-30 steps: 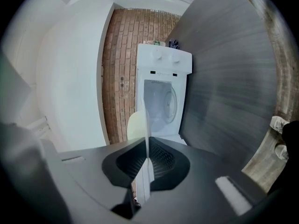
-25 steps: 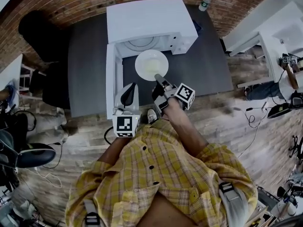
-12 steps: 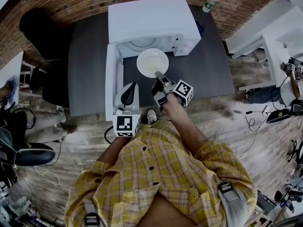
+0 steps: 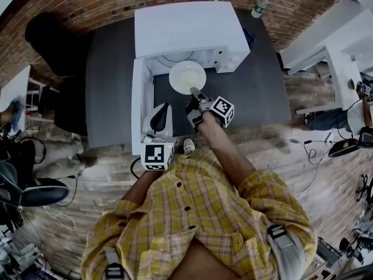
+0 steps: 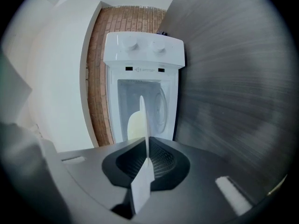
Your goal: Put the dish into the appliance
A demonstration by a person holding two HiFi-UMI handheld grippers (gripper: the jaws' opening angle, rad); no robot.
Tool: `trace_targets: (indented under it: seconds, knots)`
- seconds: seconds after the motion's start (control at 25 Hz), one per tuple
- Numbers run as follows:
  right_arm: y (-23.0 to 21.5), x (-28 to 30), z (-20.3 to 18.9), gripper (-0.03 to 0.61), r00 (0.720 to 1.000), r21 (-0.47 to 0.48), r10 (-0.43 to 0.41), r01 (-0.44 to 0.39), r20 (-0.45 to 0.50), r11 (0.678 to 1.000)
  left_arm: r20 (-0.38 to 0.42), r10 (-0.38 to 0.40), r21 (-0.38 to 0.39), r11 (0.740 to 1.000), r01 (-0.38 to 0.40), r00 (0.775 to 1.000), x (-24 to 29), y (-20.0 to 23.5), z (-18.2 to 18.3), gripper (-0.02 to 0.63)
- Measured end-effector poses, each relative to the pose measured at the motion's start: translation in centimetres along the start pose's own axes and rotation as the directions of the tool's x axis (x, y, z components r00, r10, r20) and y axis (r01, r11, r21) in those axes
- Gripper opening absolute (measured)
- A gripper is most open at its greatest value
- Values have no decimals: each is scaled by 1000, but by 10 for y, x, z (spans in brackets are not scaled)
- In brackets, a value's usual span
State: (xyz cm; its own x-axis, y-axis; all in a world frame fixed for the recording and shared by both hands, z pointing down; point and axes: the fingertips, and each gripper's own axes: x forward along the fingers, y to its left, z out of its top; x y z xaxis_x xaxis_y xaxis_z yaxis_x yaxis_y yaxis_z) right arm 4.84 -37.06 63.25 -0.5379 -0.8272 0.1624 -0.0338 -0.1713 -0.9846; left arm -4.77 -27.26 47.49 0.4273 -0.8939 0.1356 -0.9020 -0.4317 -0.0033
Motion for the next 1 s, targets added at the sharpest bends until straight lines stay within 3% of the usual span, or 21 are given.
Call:
trace_targets:
  seconds: [1.0]
  knots:
    - [-32,72,41,18,998,-4,-39,39,42,999,-10,6,6,1000,-6,1000,29,7,-5,-3]
